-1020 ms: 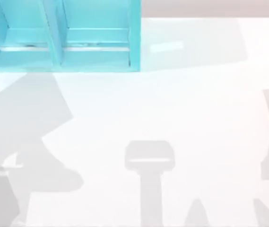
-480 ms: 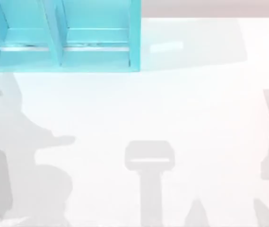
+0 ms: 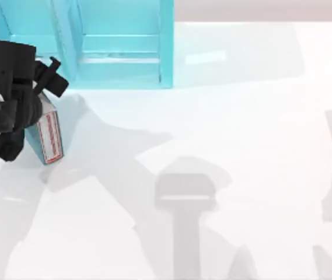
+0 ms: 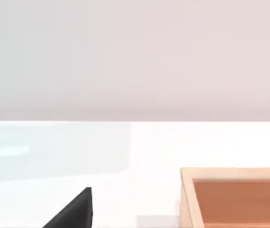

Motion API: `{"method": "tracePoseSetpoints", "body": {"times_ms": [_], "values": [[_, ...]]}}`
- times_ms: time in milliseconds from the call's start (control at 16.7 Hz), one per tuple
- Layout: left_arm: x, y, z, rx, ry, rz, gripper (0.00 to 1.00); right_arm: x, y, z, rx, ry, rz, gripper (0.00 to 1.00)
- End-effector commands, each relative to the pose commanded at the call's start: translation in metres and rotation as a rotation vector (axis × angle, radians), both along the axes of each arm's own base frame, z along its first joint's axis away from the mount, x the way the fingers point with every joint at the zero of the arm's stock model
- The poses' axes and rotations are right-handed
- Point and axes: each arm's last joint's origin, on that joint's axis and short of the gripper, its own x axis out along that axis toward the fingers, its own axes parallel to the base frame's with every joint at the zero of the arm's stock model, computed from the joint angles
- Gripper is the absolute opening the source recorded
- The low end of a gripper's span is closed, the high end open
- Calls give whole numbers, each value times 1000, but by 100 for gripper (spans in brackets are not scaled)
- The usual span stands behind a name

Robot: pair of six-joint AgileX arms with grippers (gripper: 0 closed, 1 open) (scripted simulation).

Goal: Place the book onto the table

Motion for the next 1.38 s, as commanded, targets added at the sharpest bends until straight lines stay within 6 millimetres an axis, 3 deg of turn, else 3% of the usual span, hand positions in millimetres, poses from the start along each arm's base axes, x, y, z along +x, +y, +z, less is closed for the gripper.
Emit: {"method": "tracePoseSetpoints", "body": {"times_ms": [180, 420, 600, 720, 960, 1380], "values": [[-11, -86, -9, 1, -58, 132, 0, 0, 0, 0, 0, 0, 0, 100], [-49, -190, -10, -94, -284, 285, 0, 0, 0, 0, 0, 0, 0, 100], [-87, -252, -1, -249, -474, 369, 0, 0, 0, 0, 0, 0, 0, 100], [-112, -283, 8, -370, -575, 409, 0, 0, 0, 0, 0, 0, 0, 100], [-144, -315, 23, -530, -682, 452, 0, 0, 0, 0, 0, 0, 0, 100], [-146, -315, 23, -535, -684, 453, 0, 0, 0, 0, 0, 0, 0, 100]]}}
